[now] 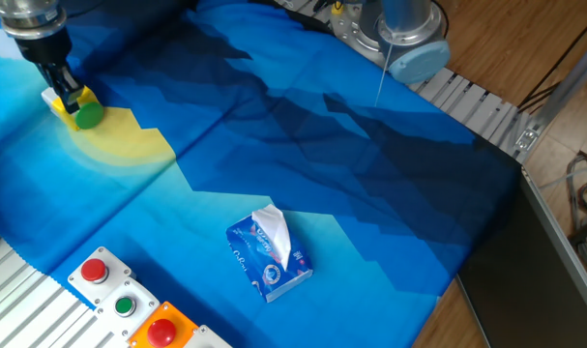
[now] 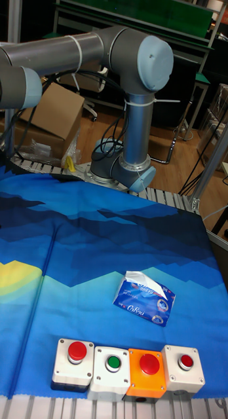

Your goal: Press the button horizontally

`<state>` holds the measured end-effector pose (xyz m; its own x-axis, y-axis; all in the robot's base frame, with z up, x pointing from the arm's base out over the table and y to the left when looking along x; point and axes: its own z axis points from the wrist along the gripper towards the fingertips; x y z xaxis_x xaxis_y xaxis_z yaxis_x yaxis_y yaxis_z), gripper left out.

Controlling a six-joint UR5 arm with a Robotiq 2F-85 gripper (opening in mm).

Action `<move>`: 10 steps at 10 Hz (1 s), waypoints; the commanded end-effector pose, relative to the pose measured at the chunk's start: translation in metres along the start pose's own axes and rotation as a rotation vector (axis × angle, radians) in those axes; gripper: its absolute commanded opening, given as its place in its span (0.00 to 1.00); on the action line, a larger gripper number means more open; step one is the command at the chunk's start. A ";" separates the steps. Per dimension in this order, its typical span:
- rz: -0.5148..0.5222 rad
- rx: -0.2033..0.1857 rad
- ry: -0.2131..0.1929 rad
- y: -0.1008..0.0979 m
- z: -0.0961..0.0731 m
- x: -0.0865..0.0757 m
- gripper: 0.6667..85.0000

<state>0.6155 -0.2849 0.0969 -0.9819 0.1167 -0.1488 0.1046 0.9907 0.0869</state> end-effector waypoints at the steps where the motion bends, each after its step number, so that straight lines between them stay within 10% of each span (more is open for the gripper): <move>1: -0.012 0.003 -0.004 -0.010 0.001 -0.006 0.00; 5: -0.143 0.020 0.040 -0.097 0.004 -0.022 0.00; 10: -0.117 0.019 0.055 -0.089 -0.007 -0.018 0.00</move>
<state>0.6223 -0.3728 0.0937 -0.9948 -0.0045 -0.1020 -0.0095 0.9988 0.0486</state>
